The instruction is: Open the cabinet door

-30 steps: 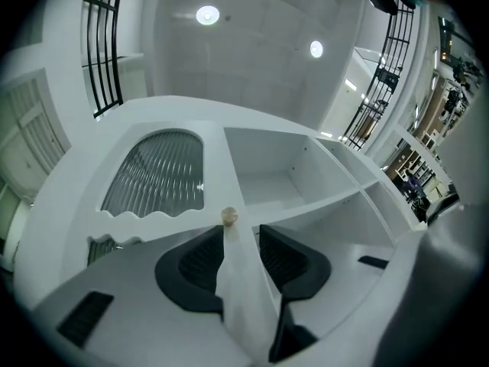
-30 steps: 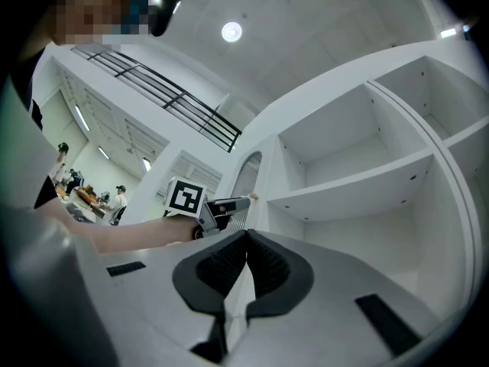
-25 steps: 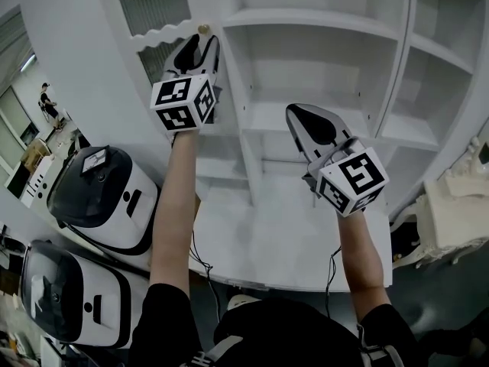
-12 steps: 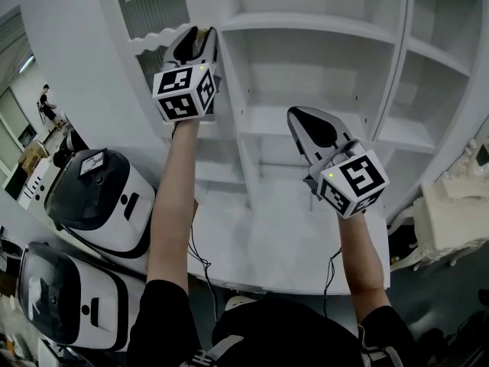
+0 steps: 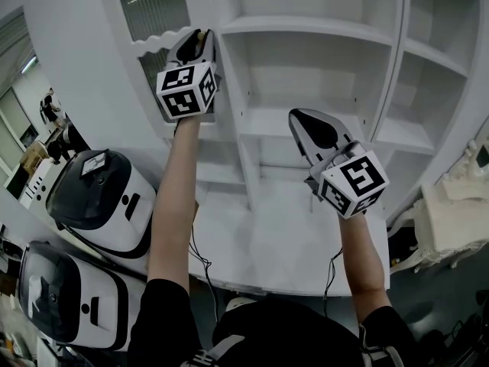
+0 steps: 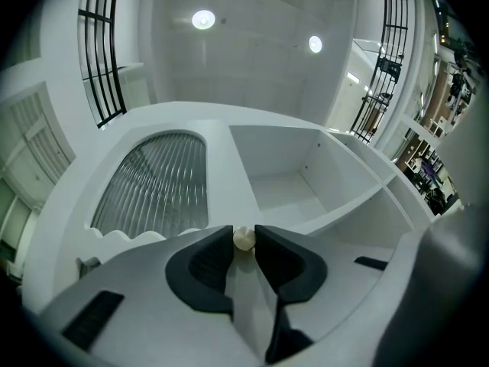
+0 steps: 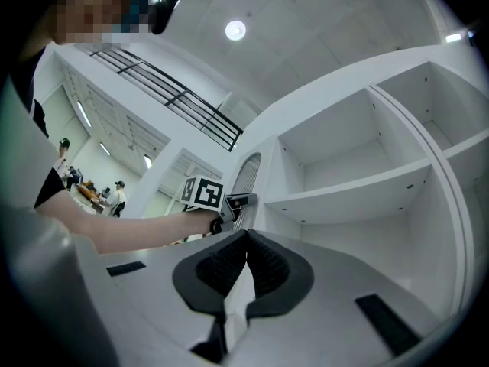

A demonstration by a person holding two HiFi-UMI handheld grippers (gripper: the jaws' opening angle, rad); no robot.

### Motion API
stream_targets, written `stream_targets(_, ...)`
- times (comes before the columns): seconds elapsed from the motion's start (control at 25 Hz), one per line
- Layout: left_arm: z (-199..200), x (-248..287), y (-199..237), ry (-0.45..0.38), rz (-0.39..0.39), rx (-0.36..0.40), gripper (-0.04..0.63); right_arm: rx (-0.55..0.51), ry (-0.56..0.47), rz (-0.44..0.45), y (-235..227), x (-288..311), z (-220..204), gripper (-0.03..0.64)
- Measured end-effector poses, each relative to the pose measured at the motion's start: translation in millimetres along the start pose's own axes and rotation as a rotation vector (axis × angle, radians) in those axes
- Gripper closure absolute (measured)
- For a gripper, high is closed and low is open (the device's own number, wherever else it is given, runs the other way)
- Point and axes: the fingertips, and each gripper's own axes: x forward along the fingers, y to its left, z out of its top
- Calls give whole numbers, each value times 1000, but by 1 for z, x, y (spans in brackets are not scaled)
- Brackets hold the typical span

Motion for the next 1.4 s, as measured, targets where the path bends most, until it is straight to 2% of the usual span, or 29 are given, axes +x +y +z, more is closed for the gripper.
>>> stream_targets(0.28,2,-4,-2,4,-5,-2,500,14,8,7,1,-5,-4,598)
stream_targets(0.48,12,-21,1,-52,-18,-73,502,21,12,26,8,-8,-4,598)
stream_targets(0.76,25,-47,3,-81,-44,-135,503,47,20,74,22,-13,-10,598)
stream_targets(1.0,36,-66,7,-97,-33,-124,511,58,25,105,36,-11,-8,598)
stream_targets(1.4,45,-93,17,-114,-148,-193,512,62,9,74,69,14,8,598)
